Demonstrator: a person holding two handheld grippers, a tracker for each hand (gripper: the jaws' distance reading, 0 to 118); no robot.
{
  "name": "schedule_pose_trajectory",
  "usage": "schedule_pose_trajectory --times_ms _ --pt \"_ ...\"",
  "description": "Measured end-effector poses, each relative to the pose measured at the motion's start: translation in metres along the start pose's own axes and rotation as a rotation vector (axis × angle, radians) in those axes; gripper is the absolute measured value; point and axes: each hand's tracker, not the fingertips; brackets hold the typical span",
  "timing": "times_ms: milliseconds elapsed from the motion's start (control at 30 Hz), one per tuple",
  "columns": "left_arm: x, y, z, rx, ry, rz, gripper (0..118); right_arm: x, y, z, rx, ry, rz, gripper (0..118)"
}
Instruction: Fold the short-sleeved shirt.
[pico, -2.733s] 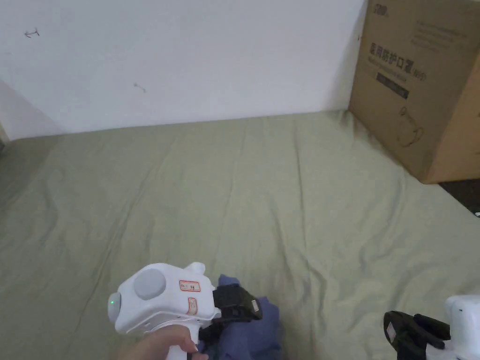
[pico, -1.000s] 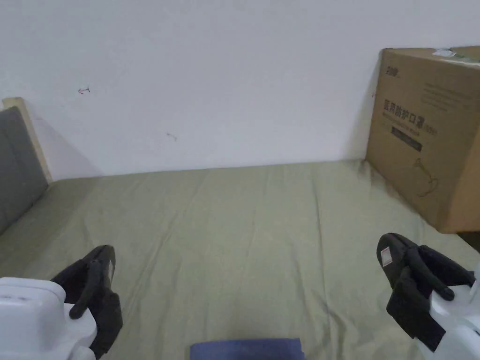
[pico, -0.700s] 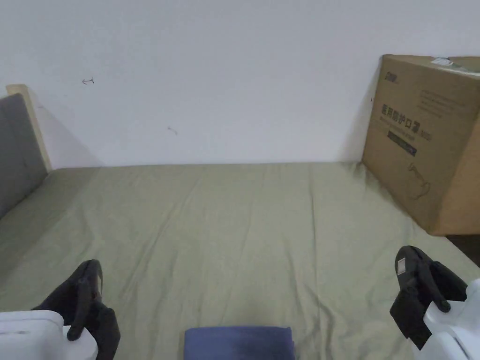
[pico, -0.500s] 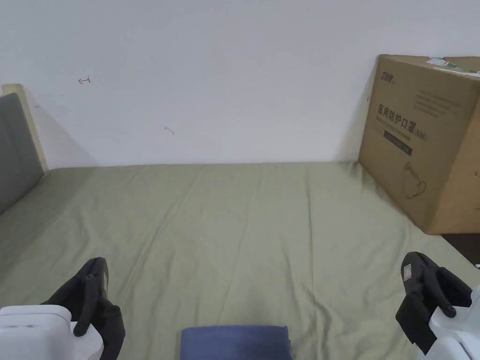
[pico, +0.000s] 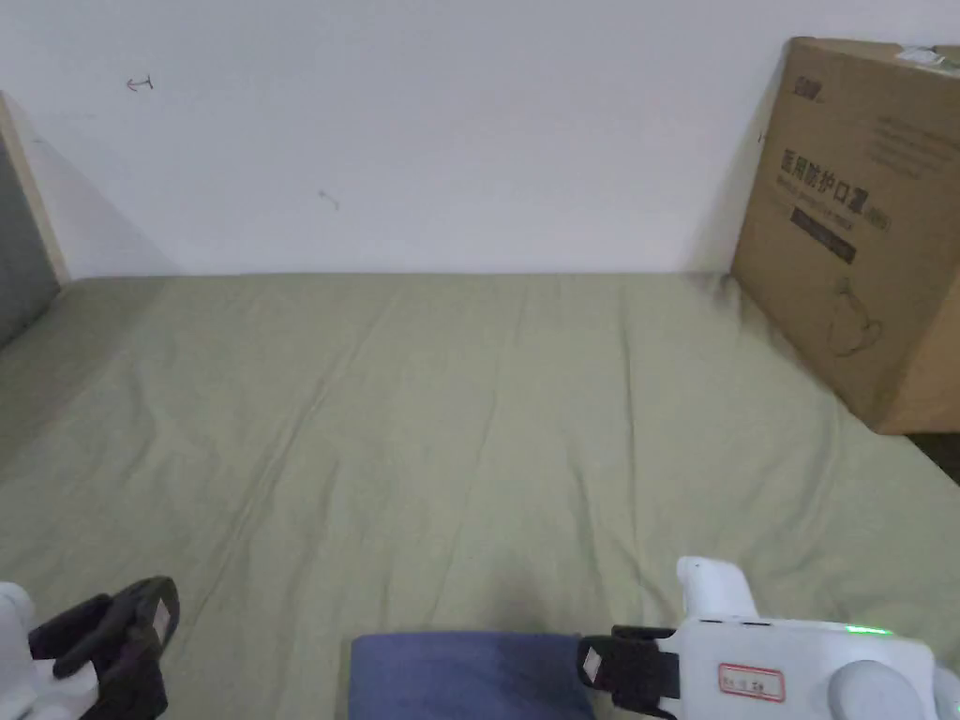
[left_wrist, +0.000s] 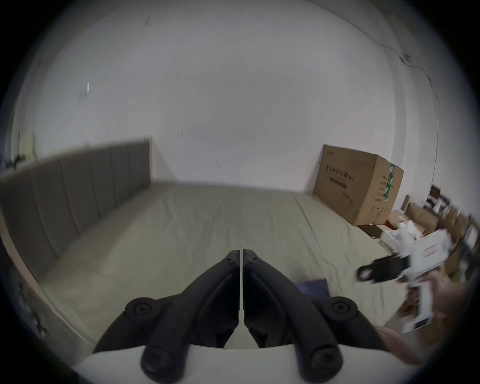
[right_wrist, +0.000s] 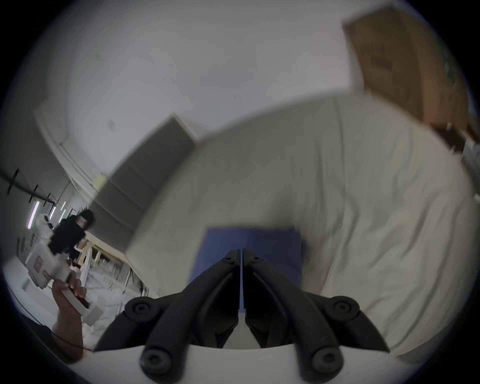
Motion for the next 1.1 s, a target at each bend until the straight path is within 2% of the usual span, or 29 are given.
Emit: schedule_pose_trajectory --times_ms 33,100,167,233,300,333,367,400,433,500,600,667,700,733,767,800,833,867,900,967,1000,1033,1100 --pt "-0.011 -0.007 -0.014 -0.064 -0.042 0.049 2 0.004 0.012 -0.068 -0.108 -0.010 0.032 2" --pt "-0.035 -0.020 -0.044 -0.181 -0.110 0.173 2 0.016 0.004 -0.102 -0.157 -0.126 0.078 2" --pt "-0.066 -0.038 -0.075 -0.327 -0.201 0.394 4 0.025 0.000 -0.128 -0.204 -0.192 0.104 2" --pt "-0.087 -0.056 -0.102 -0.407 -0.289 0.535 15 0.030 -0.006 -0.134 -0.196 -0.143 0.097 2" --pt "-0.099 -0.072 -0.128 -0.482 -0.404 0.587 32 0.031 -0.007 -0.133 -0.176 -0.140 0.046 2" --pt "-0.102 -0.081 -0.141 -0.519 -0.457 0.609 32 0.033 -0.007 -0.132 -0.179 -0.137 0.007 2" --pt "-0.106 -0.093 -0.158 -0.550 -0.526 0.644 59 0.034 -0.003 -0.130 -0.182 -0.129 -0.026 2" --pt "-0.107 -0.101 -0.169 -0.578 -0.566 0.667 103 0.036 -0.004 -0.129 -0.179 -0.125 -0.034 2" --pt "-0.106 -0.110 -0.183 -0.599 -0.618 0.704 118 0.037 -0.005 -0.127 -0.174 -0.120 -0.043 2" --pt "-0.102 -0.123 -0.204 -0.622 -0.721 0.815 117 0.036 -0.006 -0.126 -0.165 -0.117 -0.082 2" --pt "-0.079 -0.145 -0.240 -0.683 -0.749 0.845 118 0.035 -0.007 -0.125 -0.151 -0.127 -0.145 2" --pt "-0.065 -0.148 -0.250 -0.613 -0.849 0.903 117 0.034 -0.009 -0.125 -0.141 -0.133 -0.186 2" --pt "-0.055 -0.149 -0.258 -0.645 -0.880 0.904 116 0.036 -0.006 -0.126 -0.134 -0.140 -0.152 2" --pt "-0.045 -0.149 -0.260 -0.647 -0.830 0.845 109 0.036 -0.006 -0.126 -0.127 -0.141 -0.155 2" --pt "-0.041 -0.150 -0.261 -0.621 -0.786 0.779 84 0.038 -0.010 -0.122 -0.120 -0.257 -0.139 2" --pt "-0.038 -0.154 -0.263 -0.608 -0.686 0.700 29 0.037 -0.010 -0.123 -0.109 -0.256 -0.147 2" --pt "-0.037 -0.164 -0.267 -0.645 -0.565 0.645 26 0.035 -0.011 -0.124 -0.093 -0.244 -0.163 2" --pt "-0.040 -0.166 -0.258 -0.585 -0.673 0.807 26 0.031 -0.011 -0.126 -0.078 -0.211 -0.202 2" --pt "-0.040 -0.160 -0.255 -0.572 -0.684 0.828 26 0.036 -0.023 -0.118 -0.142 -0.112 -0.312 2" --pt "-0.029 -0.140 -0.247 -0.612 -0.612 0.687 26 0.039 -0.018 -0.112 -0.137 -0.109 -0.363 2" --pt "-0.031 -0.130 -0.238 -0.601 -0.616 0.624 26 0.037 -0.013 -0.108 -0.137 -0.115 -0.372 2" --pt "-0.036 -0.115 -0.230 -0.597 -0.640 0.575 26 0.035 -0.015 -0.086 -0.148 -0.328 -0.359 2" --pt "-0.054 -0.082 -0.211 -0.581 -0.649 0.487 26 0.018 -0.003 -0.081 -0.106 -0.292 -0.339 2"
